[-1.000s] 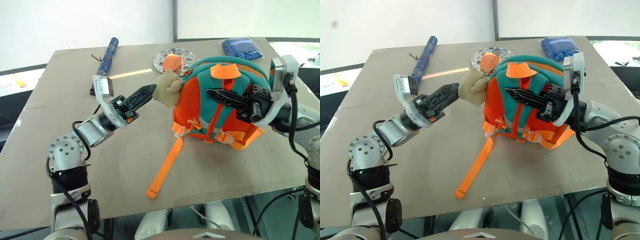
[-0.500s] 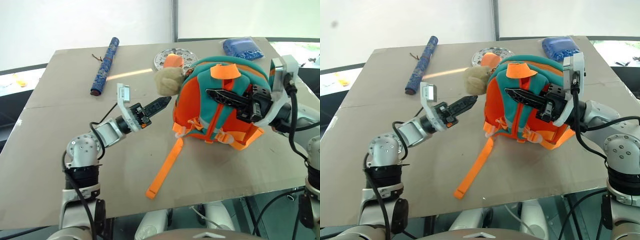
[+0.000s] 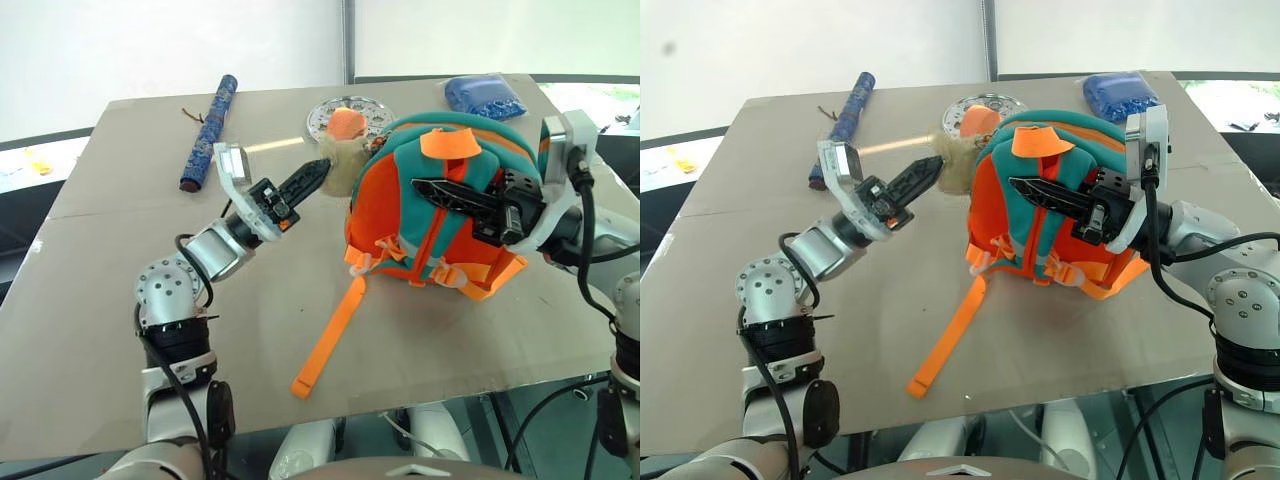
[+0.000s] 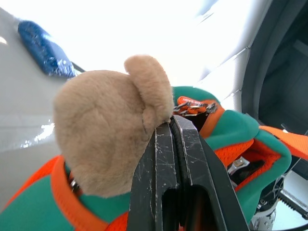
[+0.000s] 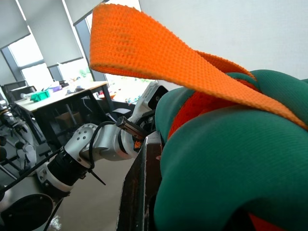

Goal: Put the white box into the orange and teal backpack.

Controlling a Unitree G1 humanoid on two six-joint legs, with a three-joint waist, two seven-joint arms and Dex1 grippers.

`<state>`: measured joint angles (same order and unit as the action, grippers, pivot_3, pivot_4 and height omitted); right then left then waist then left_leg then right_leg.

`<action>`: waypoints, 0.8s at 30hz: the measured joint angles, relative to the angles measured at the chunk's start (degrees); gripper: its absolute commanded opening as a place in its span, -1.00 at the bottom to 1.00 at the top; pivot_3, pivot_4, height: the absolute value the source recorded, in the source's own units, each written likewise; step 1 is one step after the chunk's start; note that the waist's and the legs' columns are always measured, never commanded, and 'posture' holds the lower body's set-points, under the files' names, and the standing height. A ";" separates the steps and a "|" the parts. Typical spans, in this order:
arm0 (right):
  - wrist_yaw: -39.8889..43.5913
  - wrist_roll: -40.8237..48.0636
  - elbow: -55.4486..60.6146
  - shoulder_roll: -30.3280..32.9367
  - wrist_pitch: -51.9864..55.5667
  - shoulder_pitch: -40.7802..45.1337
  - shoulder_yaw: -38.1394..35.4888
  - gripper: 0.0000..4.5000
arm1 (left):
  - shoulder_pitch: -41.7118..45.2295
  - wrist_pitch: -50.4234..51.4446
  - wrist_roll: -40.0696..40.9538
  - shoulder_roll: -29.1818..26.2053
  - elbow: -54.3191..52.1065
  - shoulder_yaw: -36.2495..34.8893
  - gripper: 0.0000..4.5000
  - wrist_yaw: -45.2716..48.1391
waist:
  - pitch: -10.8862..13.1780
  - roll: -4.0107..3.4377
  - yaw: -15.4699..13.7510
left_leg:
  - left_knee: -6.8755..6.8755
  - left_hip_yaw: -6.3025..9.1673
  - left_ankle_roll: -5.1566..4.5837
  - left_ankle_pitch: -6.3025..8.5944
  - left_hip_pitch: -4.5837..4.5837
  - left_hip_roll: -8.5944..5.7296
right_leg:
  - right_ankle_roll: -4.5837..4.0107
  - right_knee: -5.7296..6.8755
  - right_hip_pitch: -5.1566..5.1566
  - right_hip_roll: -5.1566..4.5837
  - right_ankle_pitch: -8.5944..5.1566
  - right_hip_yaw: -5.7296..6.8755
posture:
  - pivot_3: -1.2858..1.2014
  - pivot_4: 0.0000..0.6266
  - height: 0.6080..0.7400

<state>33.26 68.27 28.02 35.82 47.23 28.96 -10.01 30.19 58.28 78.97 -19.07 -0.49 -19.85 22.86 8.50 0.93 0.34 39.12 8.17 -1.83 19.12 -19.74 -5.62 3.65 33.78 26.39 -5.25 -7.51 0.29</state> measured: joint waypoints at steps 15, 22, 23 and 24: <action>-0.02 -0.32 0.01 -0.04 0.00 -0.01 0.05 -1.00 | -0.35 1.05 -3.05 -3.31 1.21 0.26 0.65 0.19 | 0.00 0.00 -0.10 | 0.00 0.00 0.00 0.00 0.00 0.00 | 0.00 0.01 0.00 0.00 0.00 0.00 | 0.03 -0.52 0.89; -0.02 -0.34 0.10 -0.03 0.00 -0.03 0.06 -1.00 | 2.41 0.49 -6.14 -2.90 3.71 1.00 0.65 0.81 | 0.00 0.00 -0.18 | 0.00 0.00 0.00 0.00 0.00 -0.01 | 0.00 0.00 0.00 0.00 0.00 0.00 | 0.03 -0.52 0.89; -0.02 -0.37 0.10 -0.03 0.00 -0.03 0.06 -1.00 | 3.51 0.17 -6.92 -1.67 4.63 1.66 0.65 1.09 | 0.00 0.00 -0.43 | 0.01 0.01 0.00 0.00 0.00 -0.02 | 0.00 0.00 -0.01 -0.01 0.00 0.01 | 0.03 -0.52 0.89; -0.02 -0.37 0.10 -0.06 0.00 -0.03 0.08 -1.00 | 4.29 0.05 -7.09 -0.72 5.21 2.29 0.65 1.22 | 0.00 0.00 -0.58 | 0.02 0.00 0.00 0.00 0.00 -0.03 | 0.00 -0.01 -0.02 -0.01 0.00 0.01 | 0.03 -0.52 0.89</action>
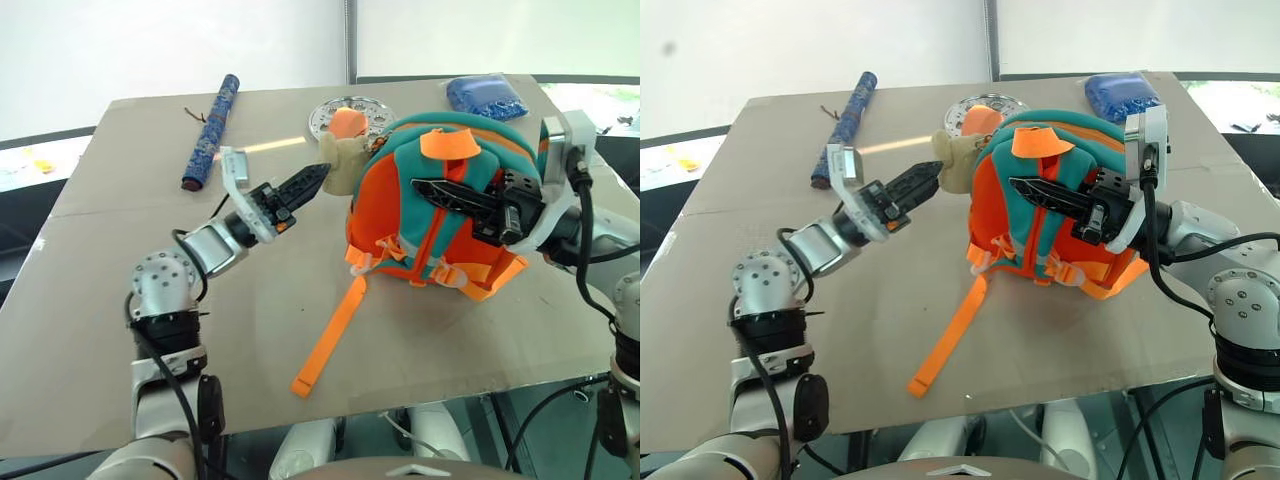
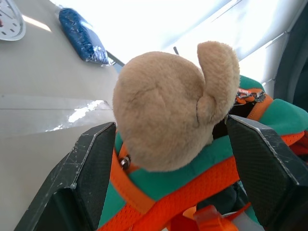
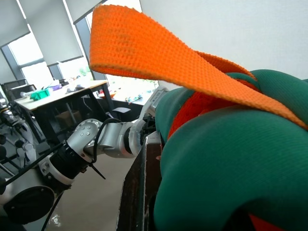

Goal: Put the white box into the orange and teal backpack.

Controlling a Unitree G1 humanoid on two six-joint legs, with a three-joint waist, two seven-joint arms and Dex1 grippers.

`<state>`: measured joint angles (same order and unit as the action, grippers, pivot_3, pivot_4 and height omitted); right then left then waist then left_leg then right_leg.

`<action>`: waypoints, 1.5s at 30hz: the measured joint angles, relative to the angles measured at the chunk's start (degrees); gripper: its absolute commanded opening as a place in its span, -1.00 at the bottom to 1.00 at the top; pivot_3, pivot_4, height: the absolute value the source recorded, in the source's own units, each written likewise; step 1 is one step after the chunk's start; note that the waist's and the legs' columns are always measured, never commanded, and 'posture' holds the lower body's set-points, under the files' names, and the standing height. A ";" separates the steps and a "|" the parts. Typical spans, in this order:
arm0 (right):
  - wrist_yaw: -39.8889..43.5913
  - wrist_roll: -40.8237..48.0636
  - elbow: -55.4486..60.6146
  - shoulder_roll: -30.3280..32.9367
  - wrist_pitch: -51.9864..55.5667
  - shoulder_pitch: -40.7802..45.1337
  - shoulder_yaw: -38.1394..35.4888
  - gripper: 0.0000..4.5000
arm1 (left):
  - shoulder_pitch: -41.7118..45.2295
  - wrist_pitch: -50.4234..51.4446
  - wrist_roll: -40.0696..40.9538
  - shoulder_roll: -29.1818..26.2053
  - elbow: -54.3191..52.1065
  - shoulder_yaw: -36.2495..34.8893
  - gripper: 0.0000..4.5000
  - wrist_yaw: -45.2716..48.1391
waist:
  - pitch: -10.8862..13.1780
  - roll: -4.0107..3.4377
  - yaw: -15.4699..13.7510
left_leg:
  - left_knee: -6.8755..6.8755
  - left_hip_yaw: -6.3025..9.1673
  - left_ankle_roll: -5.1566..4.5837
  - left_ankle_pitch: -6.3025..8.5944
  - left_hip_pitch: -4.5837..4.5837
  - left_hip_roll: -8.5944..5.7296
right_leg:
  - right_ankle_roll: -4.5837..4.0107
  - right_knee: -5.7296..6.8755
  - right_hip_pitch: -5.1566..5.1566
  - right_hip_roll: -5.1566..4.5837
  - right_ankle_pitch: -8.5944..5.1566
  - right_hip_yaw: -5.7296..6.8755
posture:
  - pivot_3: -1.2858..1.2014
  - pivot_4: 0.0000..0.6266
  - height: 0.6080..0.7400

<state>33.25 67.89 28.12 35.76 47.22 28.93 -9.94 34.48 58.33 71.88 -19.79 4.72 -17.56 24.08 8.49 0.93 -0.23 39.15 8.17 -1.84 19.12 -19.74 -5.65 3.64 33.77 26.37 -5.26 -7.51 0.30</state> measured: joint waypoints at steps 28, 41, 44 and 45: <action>-11.89 -6.40 -8.90 -7.96 -4.86 7.44 -0.25 -1.00 | -4.76 -13.17 -6.23 2.42 1.46 -7.71 -0.97 2.40 | -0.01 0.01 1.03 | -0.02 -0.09 0.00 0.00 -0.04 0.04 | 0.00 -0.02 0.09 0.04 0.00 -0.05 | 0.03 -0.52 0.89; -15.17 -13.21 -11.37 -9.17 -6.21 9.51 -0.51 -1.00 | -19.59 -15.24 -18.50 1.72 -4.14 1.83 -0.97 1.66 | -0.04 0.01 -0.42 | -0.03 -0.02 0.00 0.00 -0.01 0.01 | 0.00 0.04 0.03 0.01 0.00 -0.01 | 0.03 -0.52 0.89; -14.00 -17.53 -9.01 -6.27 -7.64 7.03 0.20 -1.00 | -19.26 -16.46 -20.61 2.36 -5.68 4.15 -0.97 2.13 | -0.04 0.01 -1.00 | -0.01 0.05 -0.01 0.00 -0.07 -0.04 | 0.00 -0.02 0.02 -0.03 0.00 0.05 | 0.03 -0.52 0.89; -12.77 -19.63 -7.31 -3.64 -8.09 5.19 1.30 -1.00 | -19.23 -17.16 -20.90 2.22 -6.44 4.26 -0.97 2.98 | -0.05 0.02 -1.11 | -0.01 0.07 -0.01 0.00 -0.10 -0.05 | 0.00 -0.04 0.02 -0.04 0.00 0.10 | 0.03 -0.52 0.89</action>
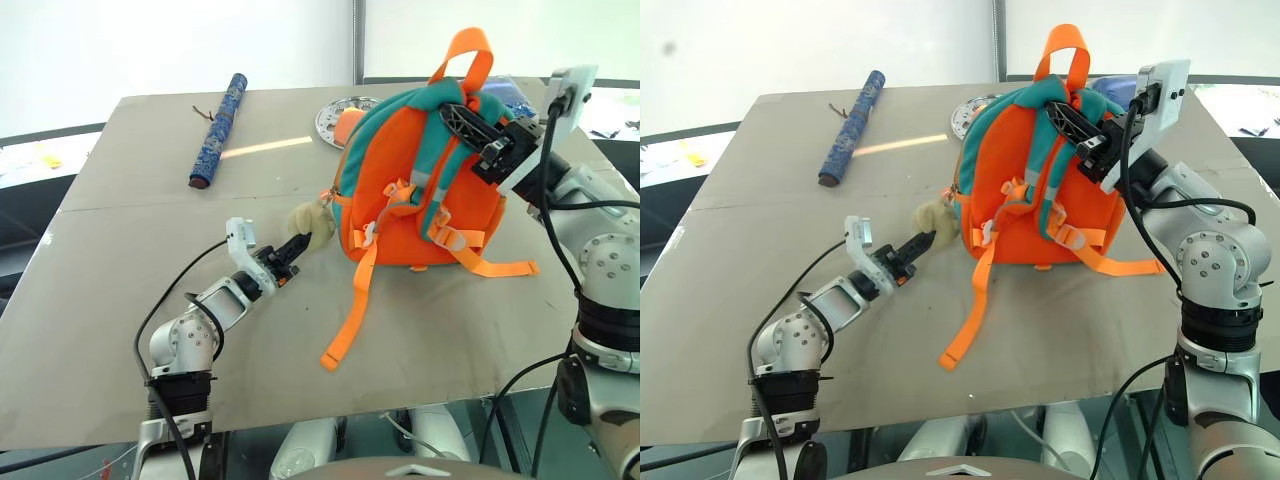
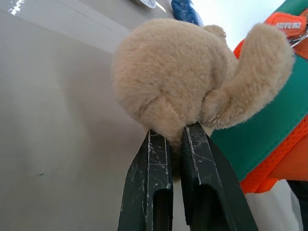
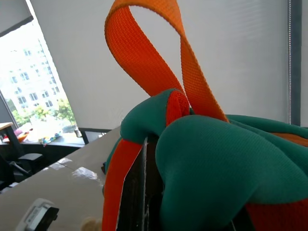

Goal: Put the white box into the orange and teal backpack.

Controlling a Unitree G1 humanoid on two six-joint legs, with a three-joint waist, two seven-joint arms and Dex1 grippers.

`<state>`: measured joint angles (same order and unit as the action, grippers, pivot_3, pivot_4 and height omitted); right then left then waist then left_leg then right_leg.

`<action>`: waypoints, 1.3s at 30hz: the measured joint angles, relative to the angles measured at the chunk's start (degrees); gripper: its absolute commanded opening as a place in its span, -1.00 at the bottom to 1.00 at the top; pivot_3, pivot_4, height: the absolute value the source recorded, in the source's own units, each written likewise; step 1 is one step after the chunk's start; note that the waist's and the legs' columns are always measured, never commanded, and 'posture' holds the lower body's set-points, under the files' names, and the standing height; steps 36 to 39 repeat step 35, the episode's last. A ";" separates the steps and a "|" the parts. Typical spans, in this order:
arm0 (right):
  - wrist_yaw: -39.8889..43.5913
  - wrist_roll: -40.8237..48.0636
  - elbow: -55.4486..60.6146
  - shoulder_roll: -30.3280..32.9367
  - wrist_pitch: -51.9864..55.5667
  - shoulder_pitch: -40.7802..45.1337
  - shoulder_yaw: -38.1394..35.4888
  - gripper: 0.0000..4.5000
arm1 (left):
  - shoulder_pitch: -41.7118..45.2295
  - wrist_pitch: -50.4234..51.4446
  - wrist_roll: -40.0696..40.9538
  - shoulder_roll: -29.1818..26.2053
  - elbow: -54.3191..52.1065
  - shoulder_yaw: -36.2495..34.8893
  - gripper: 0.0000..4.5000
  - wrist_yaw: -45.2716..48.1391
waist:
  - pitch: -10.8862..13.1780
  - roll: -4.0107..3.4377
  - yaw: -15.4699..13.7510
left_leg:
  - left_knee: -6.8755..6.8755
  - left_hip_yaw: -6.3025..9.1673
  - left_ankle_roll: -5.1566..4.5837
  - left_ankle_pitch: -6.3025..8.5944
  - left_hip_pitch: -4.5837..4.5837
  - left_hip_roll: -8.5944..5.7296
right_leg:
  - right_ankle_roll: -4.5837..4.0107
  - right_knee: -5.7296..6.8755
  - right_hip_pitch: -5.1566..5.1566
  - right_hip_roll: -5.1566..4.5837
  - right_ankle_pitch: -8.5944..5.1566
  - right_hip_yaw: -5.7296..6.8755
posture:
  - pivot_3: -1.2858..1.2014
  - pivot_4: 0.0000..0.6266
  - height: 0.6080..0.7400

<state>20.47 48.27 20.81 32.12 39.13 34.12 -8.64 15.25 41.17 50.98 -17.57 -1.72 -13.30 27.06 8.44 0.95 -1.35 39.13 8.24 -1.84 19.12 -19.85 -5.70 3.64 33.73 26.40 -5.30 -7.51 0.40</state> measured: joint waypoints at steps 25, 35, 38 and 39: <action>7.77 4.89 30.74 16.50 11.68 -51.37 -20.82 0.98 | -25.57 -13.37 -13.44 -21.57 -22.42 -3.98 0.99 19.14 | 0.03 -0.06 0.38 | -0.36 -0.37 -0.20 0.13 0.95 0.30 | 0.10 -0.18 -0.82 0.18 -0.10 -0.21 | 0.03 -0.52 0.89; 12.18 -1.86 28.59 16.87 11.82 -67.73 -28.47 0.98 | -33.52 -14.89 -13.55 -22.94 -21.22 -9.93 0.99 23.27 | 0.02 -0.01 0.38 | -0.40 -0.69 -0.31 0.21 1.14 0.38 | 0.48 -0.15 -0.89 0.20 -0.35 -0.44 | 0.03 -0.52 0.89; 12.18 -1.86 28.59 16.87 11.82 -67.73 -28.47 0.98 | -33.52 -14.89 -13.55 -22.94 -21.22 -9.93 0.99 23.27 | 0.02 -0.01 0.38 | -0.40 -0.69 -0.31 0.21 1.14 0.38 | 0.48 -0.15 -0.89 0.20 -0.35 -0.44 | 0.03 -0.52 0.89; 12.18 -1.86 28.59 16.87 11.82 -67.73 -28.47 0.98 | -33.52 -14.89 -13.55 -22.94 -21.22 -9.93 0.99 23.27 | 0.02 -0.01 0.38 | -0.40 -0.69 -0.31 0.21 1.14 0.38 | 0.48 -0.15 -0.89 0.20 -0.35 -0.44 | 0.03 -0.52 0.89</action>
